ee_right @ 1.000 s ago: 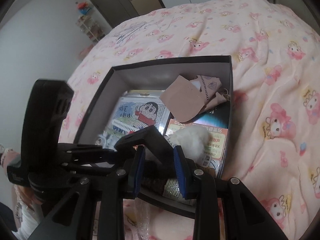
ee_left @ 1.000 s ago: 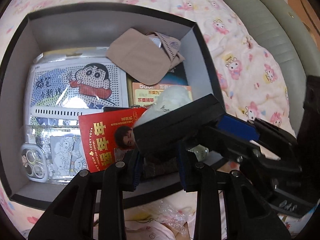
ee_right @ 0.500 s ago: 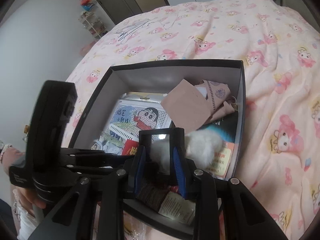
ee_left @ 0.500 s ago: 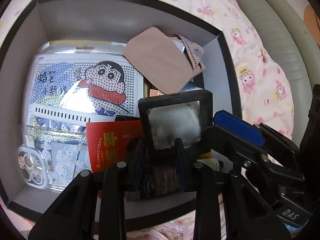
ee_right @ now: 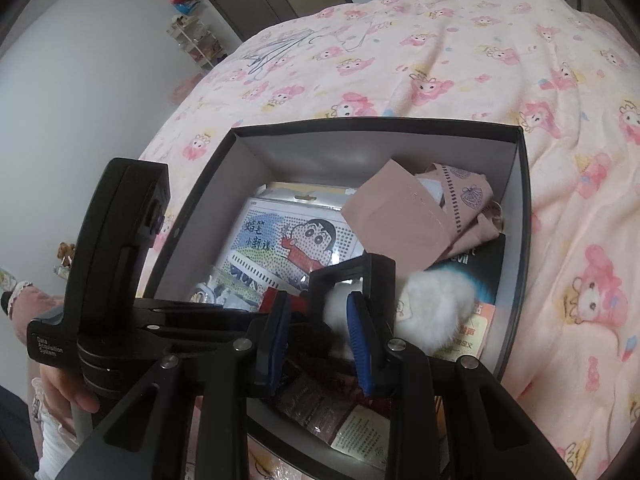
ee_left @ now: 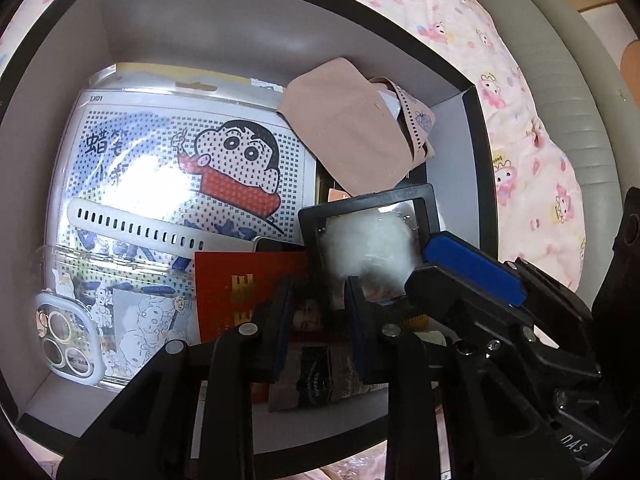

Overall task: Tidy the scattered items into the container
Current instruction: 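Carry the black frame over the grey box and lower it inside, then open the right gripper to release the frame into the box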

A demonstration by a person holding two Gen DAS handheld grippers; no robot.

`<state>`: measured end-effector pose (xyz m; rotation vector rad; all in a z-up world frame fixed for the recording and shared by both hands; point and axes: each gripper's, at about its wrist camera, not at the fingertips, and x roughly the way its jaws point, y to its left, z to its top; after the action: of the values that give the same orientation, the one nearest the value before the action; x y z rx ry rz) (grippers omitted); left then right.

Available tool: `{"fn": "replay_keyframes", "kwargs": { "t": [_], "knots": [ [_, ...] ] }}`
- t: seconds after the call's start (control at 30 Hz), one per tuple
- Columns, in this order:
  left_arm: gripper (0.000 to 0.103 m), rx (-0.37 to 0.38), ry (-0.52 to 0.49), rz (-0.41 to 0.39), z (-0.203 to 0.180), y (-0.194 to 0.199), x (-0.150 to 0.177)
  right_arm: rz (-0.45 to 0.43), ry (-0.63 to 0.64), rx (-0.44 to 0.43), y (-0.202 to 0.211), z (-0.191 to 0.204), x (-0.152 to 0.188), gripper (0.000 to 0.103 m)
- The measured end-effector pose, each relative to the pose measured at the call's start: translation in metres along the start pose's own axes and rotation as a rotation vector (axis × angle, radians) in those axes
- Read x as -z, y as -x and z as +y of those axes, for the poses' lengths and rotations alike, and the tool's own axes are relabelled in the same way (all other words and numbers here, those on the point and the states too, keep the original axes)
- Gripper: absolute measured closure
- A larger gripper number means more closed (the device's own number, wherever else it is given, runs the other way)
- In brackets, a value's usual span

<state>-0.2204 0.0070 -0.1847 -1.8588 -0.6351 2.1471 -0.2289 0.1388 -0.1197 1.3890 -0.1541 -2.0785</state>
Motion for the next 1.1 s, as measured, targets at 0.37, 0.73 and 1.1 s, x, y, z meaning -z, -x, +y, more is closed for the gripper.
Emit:
{"fn": "replay_keyframes", "kwargs": {
  "t": [0.37,0.73,1.1],
  "knots": [
    [0.081,-0.114,-0.101,-0.020,-0.016,0.008,0.018,-0.164,0.035,0.085,0.030,0.014,0.005,0.077],
    [0.074,-0.103,-0.081,-0.101,-0.013,0.041,0.028,-0.066,-0.078,0.112,0.018,-0.022,0.008,0.077],
    [0.074,-0.197,-0.092,-0.093,-0.009,0.032,0.034,0.001,-0.092,0.123,0.014,-0.025,0.019,0.077]
  ]
}}
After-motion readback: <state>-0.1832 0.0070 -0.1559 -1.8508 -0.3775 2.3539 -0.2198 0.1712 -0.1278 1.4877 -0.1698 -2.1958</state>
